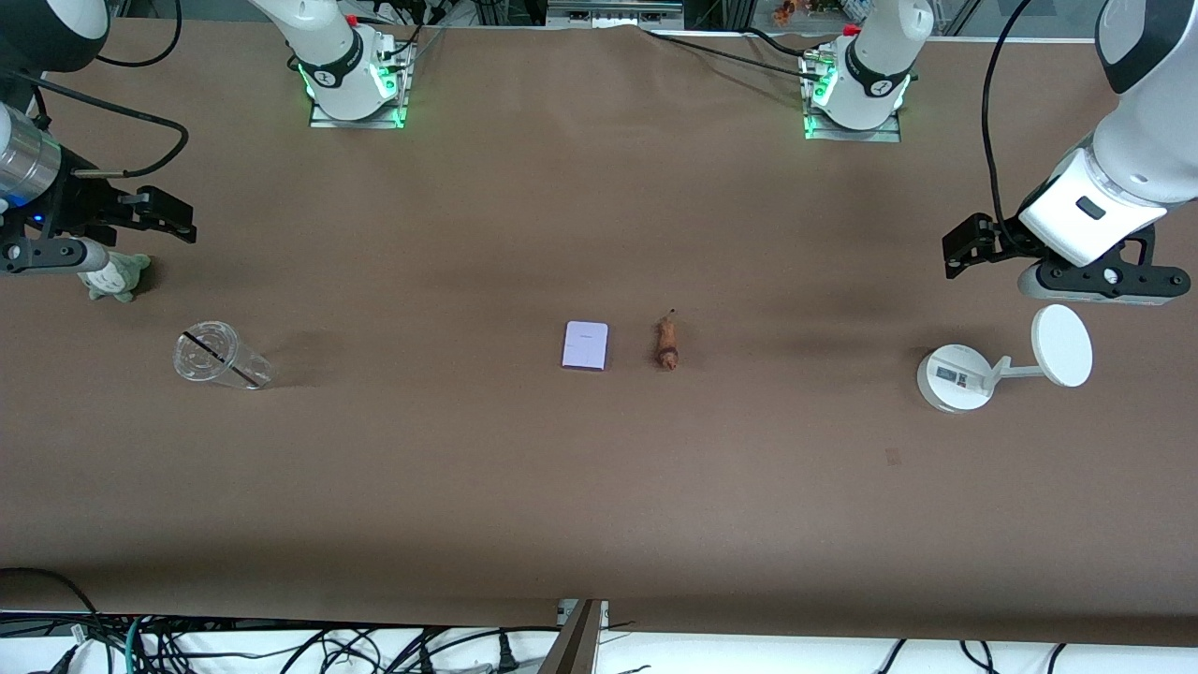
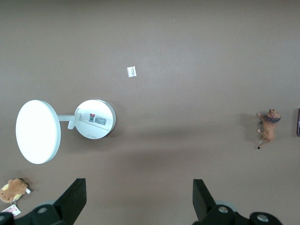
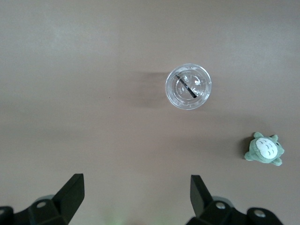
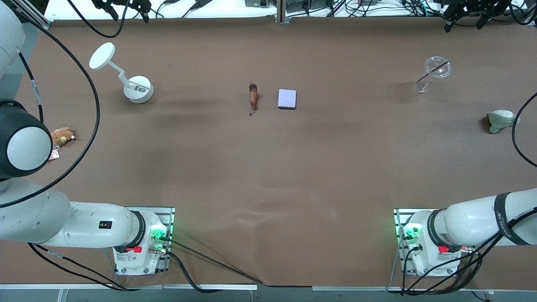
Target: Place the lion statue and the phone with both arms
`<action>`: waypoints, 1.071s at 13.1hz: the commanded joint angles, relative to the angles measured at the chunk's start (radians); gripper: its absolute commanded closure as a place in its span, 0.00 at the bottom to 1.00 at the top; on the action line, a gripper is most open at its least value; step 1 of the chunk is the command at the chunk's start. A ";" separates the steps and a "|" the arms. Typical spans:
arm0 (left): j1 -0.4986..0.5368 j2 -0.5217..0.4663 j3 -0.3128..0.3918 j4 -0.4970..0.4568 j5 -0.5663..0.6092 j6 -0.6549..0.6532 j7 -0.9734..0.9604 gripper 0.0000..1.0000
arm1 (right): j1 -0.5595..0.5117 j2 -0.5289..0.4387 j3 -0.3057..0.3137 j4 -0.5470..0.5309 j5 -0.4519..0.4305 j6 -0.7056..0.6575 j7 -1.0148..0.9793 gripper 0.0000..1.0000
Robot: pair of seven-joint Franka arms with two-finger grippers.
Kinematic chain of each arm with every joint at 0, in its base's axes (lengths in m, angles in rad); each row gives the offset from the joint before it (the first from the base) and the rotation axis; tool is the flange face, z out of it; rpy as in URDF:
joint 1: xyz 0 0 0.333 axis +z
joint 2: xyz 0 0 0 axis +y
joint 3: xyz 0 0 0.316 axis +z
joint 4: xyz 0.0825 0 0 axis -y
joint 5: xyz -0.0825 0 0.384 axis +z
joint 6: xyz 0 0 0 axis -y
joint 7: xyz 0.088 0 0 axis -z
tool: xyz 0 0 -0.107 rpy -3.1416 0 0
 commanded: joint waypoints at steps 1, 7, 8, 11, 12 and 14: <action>0.004 -0.010 -0.003 0.000 0.001 -0.011 0.012 0.00 | -0.011 0.012 0.005 0.028 0.003 -0.010 -0.001 0.00; 0.003 -0.010 -0.003 0.000 0.001 -0.011 0.013 0.00 | -0.011 0.021 0.005 0.034 -0.002 -0.013 -0.015 0.00; 0.003 -0.010 -0.003 0.000 0.001 -0.011 0.013 0.00 | -0.011 0.021 0.005 0.034 -0.003 -0.012 -0.015 0.00; 0.003 -0.010 -0.004 0.000 -0.008 -0.025 0.015 0.00 | -0.011 0.023 0.005 0.034 0.007 -0.005 -0.015 0.00; -0.002 -0.008 -0.009 0.000 -0.006 -0.043 0.016 0.00 | -0.010 0.023 0.005 0.034 0.007 -0.005 -0.015 0.00; -0.017 0.028 -0.017 0.001 -0.006 -0.083 0.009 0.00 | -0.011 0.024 0.005 0.034 0.007 -0.005 -0.016 0.00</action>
